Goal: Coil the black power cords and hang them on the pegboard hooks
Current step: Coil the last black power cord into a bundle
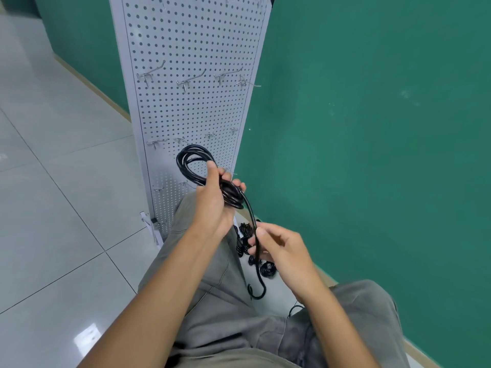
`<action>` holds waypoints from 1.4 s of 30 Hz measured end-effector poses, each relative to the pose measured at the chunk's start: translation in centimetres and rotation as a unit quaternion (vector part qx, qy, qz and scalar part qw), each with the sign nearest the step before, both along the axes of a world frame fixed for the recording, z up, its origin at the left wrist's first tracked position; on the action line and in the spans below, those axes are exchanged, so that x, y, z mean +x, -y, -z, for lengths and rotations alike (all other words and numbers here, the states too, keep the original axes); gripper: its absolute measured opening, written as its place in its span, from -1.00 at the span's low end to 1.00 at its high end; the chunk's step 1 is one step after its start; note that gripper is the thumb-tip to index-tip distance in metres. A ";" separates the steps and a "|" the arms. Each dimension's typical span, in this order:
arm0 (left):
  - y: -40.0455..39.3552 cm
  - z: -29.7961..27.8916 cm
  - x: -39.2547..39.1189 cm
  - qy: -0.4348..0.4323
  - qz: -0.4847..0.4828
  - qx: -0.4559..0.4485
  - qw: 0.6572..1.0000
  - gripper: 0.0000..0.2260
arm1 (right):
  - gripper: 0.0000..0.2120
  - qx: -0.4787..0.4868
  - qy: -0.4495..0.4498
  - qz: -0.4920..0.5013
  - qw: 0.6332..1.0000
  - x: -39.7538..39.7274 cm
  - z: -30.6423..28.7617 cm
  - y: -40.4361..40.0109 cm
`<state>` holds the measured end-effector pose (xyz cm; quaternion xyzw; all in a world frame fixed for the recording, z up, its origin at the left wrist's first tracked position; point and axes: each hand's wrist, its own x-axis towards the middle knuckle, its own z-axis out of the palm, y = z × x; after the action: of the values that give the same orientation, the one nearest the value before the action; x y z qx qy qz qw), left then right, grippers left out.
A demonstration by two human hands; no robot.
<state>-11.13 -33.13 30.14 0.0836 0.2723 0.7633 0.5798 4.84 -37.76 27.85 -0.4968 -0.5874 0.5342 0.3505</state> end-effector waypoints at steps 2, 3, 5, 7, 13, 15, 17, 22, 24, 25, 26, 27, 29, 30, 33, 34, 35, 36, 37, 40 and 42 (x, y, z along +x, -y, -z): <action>-0.3 0.5 -0.6 0.002 -0.028 -0.015 0.999 -0.67 | -0.76 -0.003 0.018 -0.007 1.000 0.0 0.3 0.3; -0.5 0.8 -0.8 -0.013 -0.039 -0.023 0.999 -0.67 | -0.75 0.003 0.036 -0.013 0.999 0.0 0.2 0.5; -0.7 1.3 -0.8 -0.069 -0.063 -0.041 0.995 -0.66 | -0.81 0.051 0.100 -0.038 0.993 0.0 -0.4 0.8; -0.8 1.8 -0.5 -0.141 -0.080 -0.055 0.985 -0.65 | -0.81 0.131 0.197 -0.079 0.968 0.0 -1.5 0.9; -0.1 2.5 1.3 -0.367 -0.038 -0.031 0.929 -0.63 | -0.80 0.255 0.296 -0.129 0.911 0.0 -5.9 1.2; 0.3 2.3 2.1 -0.402 -0.002 -0.002 0.916 -0.65 | -0.73 0.253 0.286 -0.127 0.915 0.2 -7.2 0.8; 0.8 1.8 2.7 -0.429 0.033 0.015 0.902 -0.65 | -0.71 0.229 0.268 -0.118 0.928 0.7 -8.0 0.4; 2.6 0.6 3.9 -0.434 0.137 0.041 0.890 -0.45 | -0.75 0.214 0.183 -0.023 0.959 1.9 -9.2 -0.7; 3.4 0.0 4.6 -0.415 0.181 0.068 0.889 -0.42 | -0.72 0.214 0.146 0.019 0.966 2.2 -9.7 -0.7; 3.8 -0.3 5.0 -0.400 0.208 0.089 0.888 -0.41 | -0.69 0.215 0.126 0.039 0.968 2.4 -9.9 -0.7; 4.0 -0.5 5.3 -0.381 0.234 0.119 0.887 -0.41 | -0.66 0.212 0.099 0.057 0.971 2.7 -10.0 -0.6; 4.1 -0.8 5.6 -0.357 0.259 0.149 0.885 -0.43 | -0.61 0.206 0.071 0.072 0.973 3.0 -10.1 -0.6; 4.2 -1.0 5.6 -0.307 0.302 0.195 0.882 -0.49 | -0.53 0.204 0.055 0.094 0.973 3.7 -10.1 -0.6; 4.1 -1.1 5.4 -0.285 0.321 0.211 0.878 -0.51 | -0.50 0.206 0.060 0.100 0.972 3.9 -10.1 -0.7; 3.9 -1.1 5.0 -0.218 0.379 0.258 0.862 -0.69 | -0.53 0.188 0.016 0.099 0.977 4.3 -9.9 -0.7; 3.9 -1.2 4.9 -0.197 0.394 0.270 0.856 -0.74 | -0.57 0.178 -0.009 0.091 0.980 4.4 -9.7 -0.7; 3.9 -1.2 4.9 -0.176 0.403 0.273 0.856 -0.77 | -0.62 0.172 -0.032 0.081 0.981 4.5 -9.4 -0.5; 3.9 -1.2 4.8 -0.159 0.401 0.270 0.861 -0.77 | -0.69 0.170 -0.049 0.076 0.981 4.7 -9.1 -0.4; 3.7 -1.2 4.6 -0.147 0.394 0.263 0.868 -0.76 | -0.75 0.172 -0.058 0.073 0.981 4.8 -8.7 -0.2; 3.4 -1.4 4.1 -0.143 0.372 0.242 0.885 -0.75 | -0.93 0.169 -0.065 0.099 0.978 5.5 -6.9 0.2; 3.3 -1.5 3.8 -0.155 0.363 0.235 0.888 -0.78 | -0.96 0.153 -0.071 0.129 0.977 5.5 -5.7 0.4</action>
<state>-7.31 -36.40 31.67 0.4282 0.1217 0.5182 0.7303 10.34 -38.19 33.53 -0.4694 -0.5666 0.4220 0.5296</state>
